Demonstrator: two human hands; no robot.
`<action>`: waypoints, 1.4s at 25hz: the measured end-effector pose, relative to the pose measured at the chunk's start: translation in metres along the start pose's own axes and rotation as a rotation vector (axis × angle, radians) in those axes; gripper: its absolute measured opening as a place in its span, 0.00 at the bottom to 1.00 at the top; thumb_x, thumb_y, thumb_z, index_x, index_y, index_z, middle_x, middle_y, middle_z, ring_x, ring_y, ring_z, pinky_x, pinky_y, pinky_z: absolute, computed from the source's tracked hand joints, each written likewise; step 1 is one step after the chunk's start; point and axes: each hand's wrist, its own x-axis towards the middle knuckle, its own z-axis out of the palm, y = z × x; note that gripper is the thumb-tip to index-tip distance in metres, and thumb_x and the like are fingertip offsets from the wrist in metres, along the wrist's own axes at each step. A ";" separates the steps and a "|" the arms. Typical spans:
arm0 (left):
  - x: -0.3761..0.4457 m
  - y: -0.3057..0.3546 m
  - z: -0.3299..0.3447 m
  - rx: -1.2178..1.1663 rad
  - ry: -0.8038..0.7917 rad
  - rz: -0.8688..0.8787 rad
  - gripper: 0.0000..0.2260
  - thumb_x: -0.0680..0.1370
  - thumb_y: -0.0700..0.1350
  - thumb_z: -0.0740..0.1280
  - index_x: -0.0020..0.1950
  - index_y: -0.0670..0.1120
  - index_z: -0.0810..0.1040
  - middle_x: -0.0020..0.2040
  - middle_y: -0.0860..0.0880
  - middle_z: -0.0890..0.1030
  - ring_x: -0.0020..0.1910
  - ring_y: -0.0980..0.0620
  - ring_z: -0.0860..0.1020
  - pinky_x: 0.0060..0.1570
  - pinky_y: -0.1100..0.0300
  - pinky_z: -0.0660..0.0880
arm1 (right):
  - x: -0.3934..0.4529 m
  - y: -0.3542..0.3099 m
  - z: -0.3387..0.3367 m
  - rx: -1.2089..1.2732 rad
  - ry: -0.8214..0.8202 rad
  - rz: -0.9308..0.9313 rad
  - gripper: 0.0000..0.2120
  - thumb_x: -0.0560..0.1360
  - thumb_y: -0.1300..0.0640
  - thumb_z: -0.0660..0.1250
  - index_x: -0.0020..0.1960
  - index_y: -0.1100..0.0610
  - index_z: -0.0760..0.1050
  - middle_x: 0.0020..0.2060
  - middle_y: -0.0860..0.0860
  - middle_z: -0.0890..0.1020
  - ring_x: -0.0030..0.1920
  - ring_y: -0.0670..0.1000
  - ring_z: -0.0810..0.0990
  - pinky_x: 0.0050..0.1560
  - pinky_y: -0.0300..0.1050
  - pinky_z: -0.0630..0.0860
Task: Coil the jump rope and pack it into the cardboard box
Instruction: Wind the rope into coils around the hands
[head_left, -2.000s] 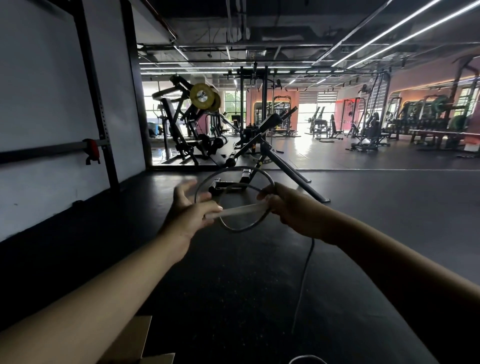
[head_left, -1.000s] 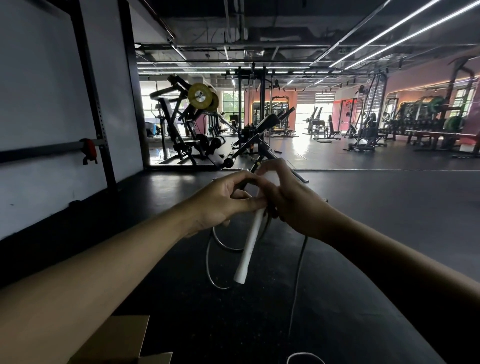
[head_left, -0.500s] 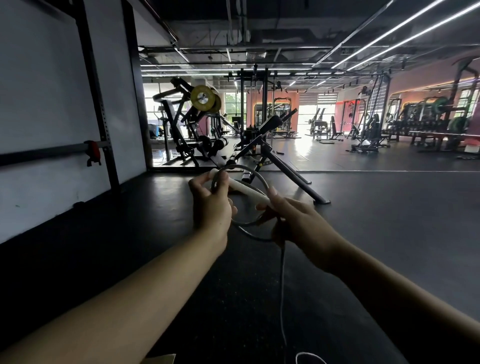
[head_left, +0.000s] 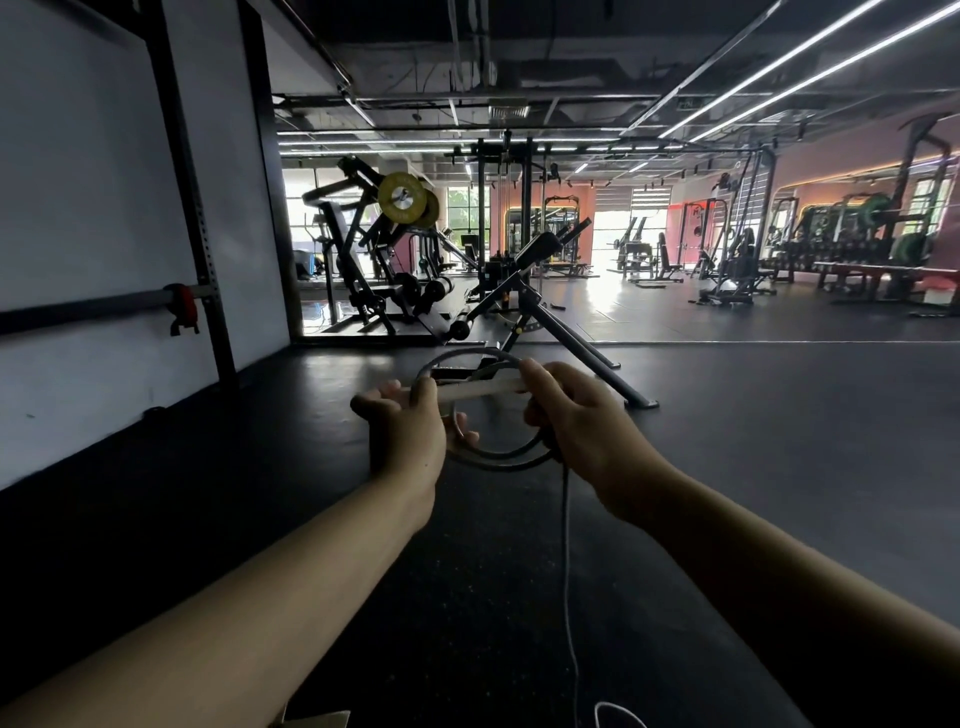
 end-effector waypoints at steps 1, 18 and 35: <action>0.005 0.000 -0.007 0.137 -0.012 0.018 0.14 0.80 0.46 0.65 0.62 0.51 0.64 0.52 0.45 0.79 0.44 0.49 0.82 0.48 0.47 0.82 | 0.003 -0.002 -0.005 -0.125 -0.028 -0.036 0.16 0.82 0.44 0.61 0.48 0.56 0.78 0.34 0.49 0.78 0.26 0.39 0.70 0.29 0.37 0.67; -0.012 0.057 -0.006 0.889 -1.123 0.362 0.13 0.84 0.55 0.57 0.65 0.54 0.73 0.40 0.53 0.73 0.36 0.59 0.73 0.41 0.64 0.72 | 0.008 -0.026 -0.036 -0.301 -0.414 -0.168 0.15 0.83 0.47 0.60 0.55 0.60 0.70 0.31 0.54 0.82 0.26 0.42 0.72 0.28 0.35 0.66; -0.013 0.036 0.039 -0.340 -0.233 0.170 0.07 0.85 0.49 0.59 0.52 0.48 0.72 0.36 0.54 0.74 0.34 0.57 0.72 0.52 0.52 0.74 | -0.008 0.007 0.008 0.186 -0.213 0.052 0.34 0.73 0.26 0.59 0.61 0.53 0.77 0.35 0.55 0.81 0.30 0.49 0.75 0.29 0.42 0.70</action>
